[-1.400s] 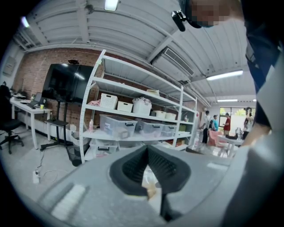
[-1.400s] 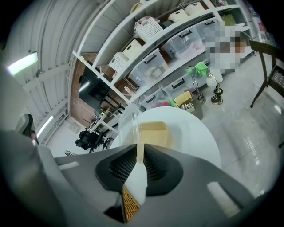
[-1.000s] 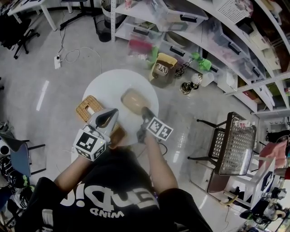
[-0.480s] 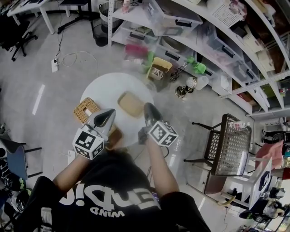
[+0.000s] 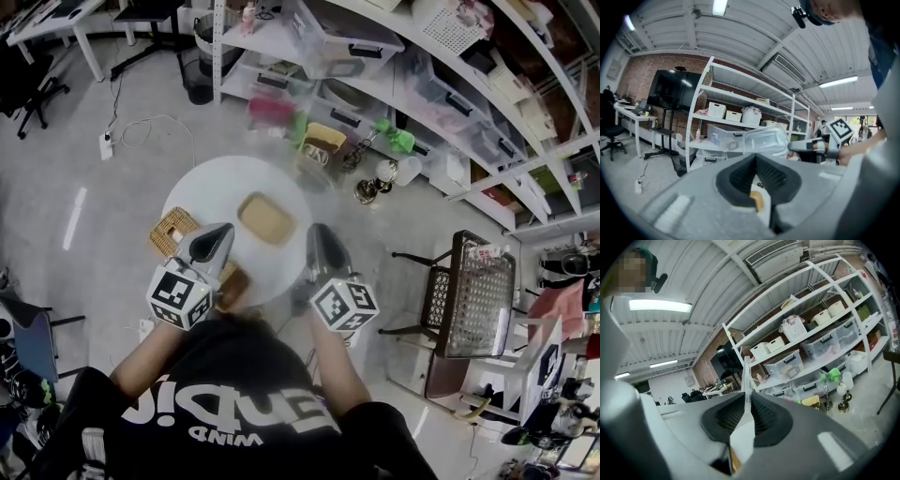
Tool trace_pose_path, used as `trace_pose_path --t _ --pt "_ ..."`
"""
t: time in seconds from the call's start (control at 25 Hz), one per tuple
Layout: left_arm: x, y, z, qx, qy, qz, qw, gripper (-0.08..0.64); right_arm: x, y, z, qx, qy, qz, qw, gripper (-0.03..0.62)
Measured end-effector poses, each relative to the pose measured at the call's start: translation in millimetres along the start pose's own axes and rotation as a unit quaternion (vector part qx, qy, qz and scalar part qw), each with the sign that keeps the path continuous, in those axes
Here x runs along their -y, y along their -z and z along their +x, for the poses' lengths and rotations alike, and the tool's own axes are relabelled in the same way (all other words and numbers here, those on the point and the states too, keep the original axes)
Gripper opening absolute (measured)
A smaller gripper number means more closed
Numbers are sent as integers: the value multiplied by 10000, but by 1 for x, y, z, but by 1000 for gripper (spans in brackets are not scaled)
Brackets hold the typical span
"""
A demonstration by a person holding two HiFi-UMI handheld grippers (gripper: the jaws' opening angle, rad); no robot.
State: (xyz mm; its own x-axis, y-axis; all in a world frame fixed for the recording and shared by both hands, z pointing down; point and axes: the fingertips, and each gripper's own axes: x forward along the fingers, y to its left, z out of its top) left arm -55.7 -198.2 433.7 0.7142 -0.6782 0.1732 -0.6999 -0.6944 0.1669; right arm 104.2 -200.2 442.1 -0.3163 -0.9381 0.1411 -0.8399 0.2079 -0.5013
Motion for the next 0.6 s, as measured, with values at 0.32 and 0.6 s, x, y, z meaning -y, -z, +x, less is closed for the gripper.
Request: trace_pose_path --t 0.32,0.6 --pt "-1 -7 -6 101 -41 43 9999 2 -13 -16 -39 161 49 -444 9989 43" --pt "-5 -15 -8 189 -117 39 9997 2 -17 -11 -62 210 80 -512 9984 43"
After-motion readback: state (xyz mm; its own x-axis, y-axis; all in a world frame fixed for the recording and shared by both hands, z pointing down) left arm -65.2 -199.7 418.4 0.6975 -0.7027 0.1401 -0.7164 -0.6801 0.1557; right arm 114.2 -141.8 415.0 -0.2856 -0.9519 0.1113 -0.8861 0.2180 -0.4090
